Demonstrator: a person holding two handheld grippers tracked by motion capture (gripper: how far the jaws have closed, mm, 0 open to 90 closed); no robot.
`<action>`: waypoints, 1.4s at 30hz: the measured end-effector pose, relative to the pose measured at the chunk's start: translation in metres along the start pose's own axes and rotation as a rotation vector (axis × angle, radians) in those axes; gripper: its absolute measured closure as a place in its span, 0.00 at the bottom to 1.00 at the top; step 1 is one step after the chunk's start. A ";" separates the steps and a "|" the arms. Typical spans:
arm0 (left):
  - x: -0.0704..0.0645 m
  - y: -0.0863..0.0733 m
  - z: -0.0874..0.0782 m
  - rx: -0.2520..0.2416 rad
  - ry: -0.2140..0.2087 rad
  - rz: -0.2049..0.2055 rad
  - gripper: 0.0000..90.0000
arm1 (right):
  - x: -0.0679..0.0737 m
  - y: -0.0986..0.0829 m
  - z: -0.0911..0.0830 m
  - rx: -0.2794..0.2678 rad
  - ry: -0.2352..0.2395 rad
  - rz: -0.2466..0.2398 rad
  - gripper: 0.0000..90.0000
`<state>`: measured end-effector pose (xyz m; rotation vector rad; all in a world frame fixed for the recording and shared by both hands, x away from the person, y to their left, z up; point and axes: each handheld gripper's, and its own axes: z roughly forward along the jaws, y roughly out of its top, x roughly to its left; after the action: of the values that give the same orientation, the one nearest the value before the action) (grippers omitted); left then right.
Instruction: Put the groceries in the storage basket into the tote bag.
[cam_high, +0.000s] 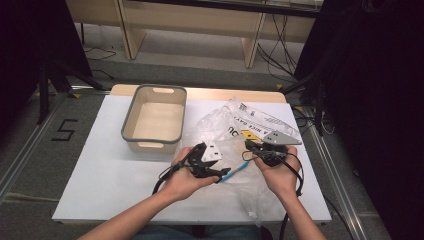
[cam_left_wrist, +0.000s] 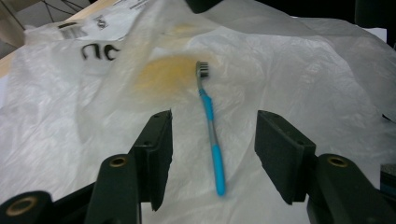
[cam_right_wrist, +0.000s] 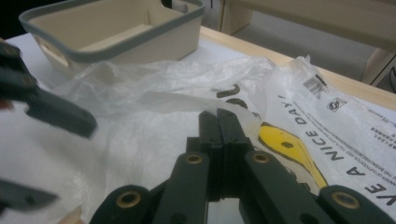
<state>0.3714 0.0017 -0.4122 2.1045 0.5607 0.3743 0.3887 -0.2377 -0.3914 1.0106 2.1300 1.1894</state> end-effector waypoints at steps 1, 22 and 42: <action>0.002 -0.003 -0.004 0.008 -0.001 -0.018 0.51 | 0.001 -0.002 0.000 0.010 0.004 0.001 1.00; 0.045 -0.021 -0.051 -0.080 0.201 -0.217 0.60 | 0.012 -0.043 0.024 0.353 0.216 -0.056 1.00; 0.064 -0.056 -0.029 0.074 0.237 -0.304 0.57 | 0.001 -0.020 -0.005 0.130 0.170 0.031 0.65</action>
<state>0.3986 0.0834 -0.4396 2.0162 1.0323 0.4349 0.3772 -0.2468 -0.4061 1.0338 2.3584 1.2027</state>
